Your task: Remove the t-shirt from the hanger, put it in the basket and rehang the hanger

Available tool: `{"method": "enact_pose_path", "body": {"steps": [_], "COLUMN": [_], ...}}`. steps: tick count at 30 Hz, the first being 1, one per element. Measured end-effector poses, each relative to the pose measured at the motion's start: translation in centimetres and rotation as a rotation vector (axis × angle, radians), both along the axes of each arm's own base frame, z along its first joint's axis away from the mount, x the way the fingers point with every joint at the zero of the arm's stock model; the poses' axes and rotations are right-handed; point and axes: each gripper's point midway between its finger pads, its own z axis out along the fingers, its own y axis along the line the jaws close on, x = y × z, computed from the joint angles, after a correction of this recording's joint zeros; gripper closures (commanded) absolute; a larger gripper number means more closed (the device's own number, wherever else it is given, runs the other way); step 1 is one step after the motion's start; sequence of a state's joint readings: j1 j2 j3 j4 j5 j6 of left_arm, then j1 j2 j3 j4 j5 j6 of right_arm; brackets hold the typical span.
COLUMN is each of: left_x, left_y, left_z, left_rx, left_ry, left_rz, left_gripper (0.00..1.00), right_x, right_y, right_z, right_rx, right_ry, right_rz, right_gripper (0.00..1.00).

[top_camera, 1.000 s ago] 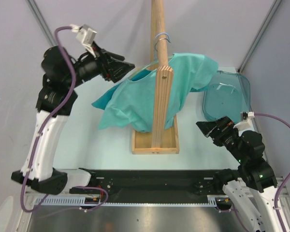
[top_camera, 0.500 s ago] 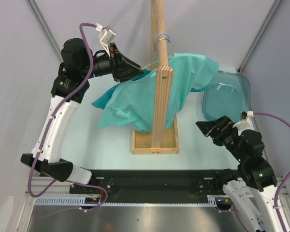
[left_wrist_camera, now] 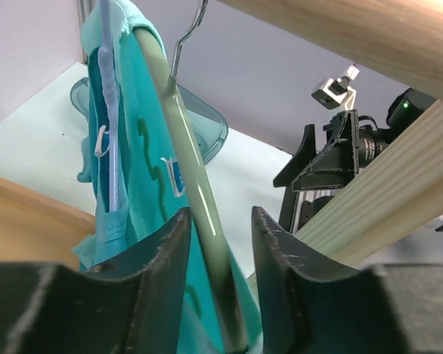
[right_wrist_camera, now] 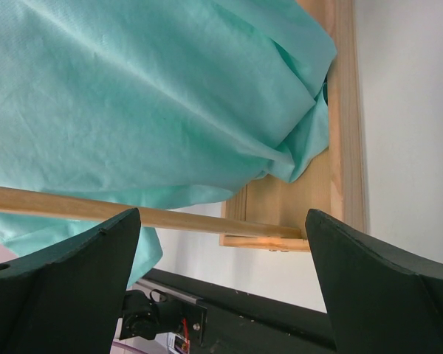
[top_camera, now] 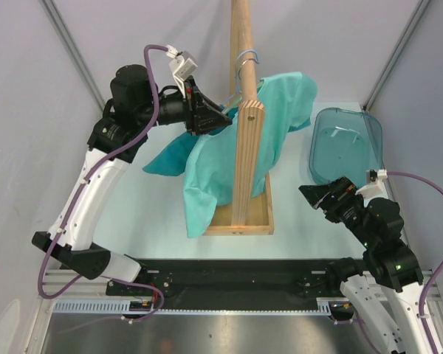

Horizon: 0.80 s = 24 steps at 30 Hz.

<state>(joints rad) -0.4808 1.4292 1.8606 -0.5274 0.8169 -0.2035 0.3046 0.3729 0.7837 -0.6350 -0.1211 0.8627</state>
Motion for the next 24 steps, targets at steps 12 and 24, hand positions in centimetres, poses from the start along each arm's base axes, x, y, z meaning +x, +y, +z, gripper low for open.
{"method": "enact_pose_path", "body": {"steps": [12, 24], "left_x": [1.2, -0.2], "left_y": [-0.3, 0.3], "left_z": [-0.9, 1.1], "left_rx": [0.019, 0.004], "left_ry": [0.032, 0.062], "left_rz": [0.036, 0.038], "left_gripper": [1.00, 1.00], "right_x": [0.0, -0.1], "right_y": [0.0, 0.0], "right_z": [0.0, -0.1], "right_rx": [0.000, -0.001], "right_ry": [0.000, 0.002], "right_rz": [0.000, -0.001], "right_gripper": [0.00, 0.00]}}
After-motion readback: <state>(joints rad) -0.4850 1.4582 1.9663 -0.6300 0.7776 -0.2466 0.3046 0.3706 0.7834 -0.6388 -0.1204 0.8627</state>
